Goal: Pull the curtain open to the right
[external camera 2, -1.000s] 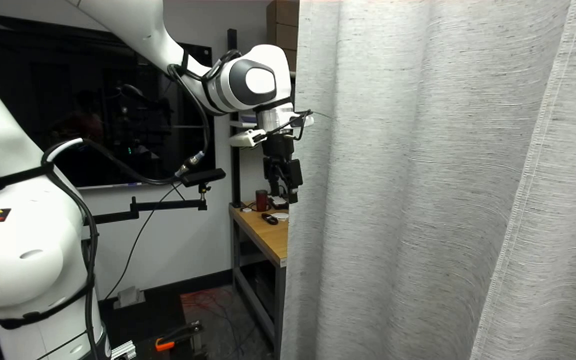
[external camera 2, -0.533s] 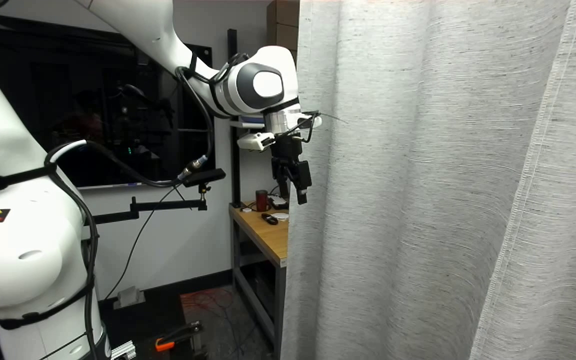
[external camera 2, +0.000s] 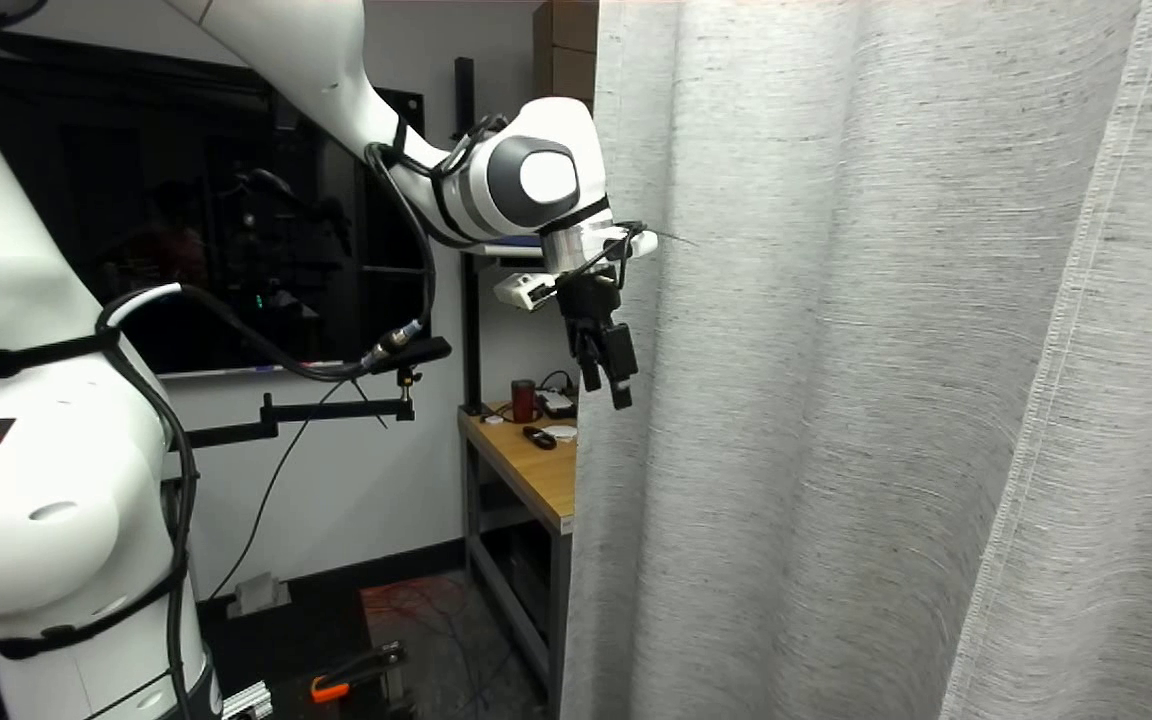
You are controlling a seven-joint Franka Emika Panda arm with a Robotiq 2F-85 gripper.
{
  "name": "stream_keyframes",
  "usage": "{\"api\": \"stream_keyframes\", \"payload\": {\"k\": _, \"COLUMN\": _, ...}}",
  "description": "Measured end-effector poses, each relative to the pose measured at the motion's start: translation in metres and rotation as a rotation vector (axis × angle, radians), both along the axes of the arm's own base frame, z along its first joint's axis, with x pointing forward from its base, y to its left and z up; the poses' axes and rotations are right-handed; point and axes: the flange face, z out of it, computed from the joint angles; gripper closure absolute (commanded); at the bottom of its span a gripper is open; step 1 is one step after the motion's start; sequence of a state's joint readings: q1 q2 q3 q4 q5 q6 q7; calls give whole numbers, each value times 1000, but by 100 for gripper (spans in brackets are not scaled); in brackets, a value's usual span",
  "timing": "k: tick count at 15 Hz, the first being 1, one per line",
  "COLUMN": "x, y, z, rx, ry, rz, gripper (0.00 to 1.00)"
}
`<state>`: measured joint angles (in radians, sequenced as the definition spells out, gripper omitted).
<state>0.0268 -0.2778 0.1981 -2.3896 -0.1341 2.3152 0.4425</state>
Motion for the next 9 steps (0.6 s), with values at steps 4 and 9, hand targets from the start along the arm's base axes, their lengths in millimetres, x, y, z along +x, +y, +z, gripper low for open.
{"api": "stream_keyframes", "payload": {"k": 4, "x": 27, "y": -4, "z": 8, "rx": 3, "ry": -117, "rz": -100, "gripper": 0}}
{"api": "stream_keyframes", "payload": {"k": 9, "x": 50, "y": -5, "z": 20, "rx": -10, "ry": -263, "rz": -111, "gripper": 0}}
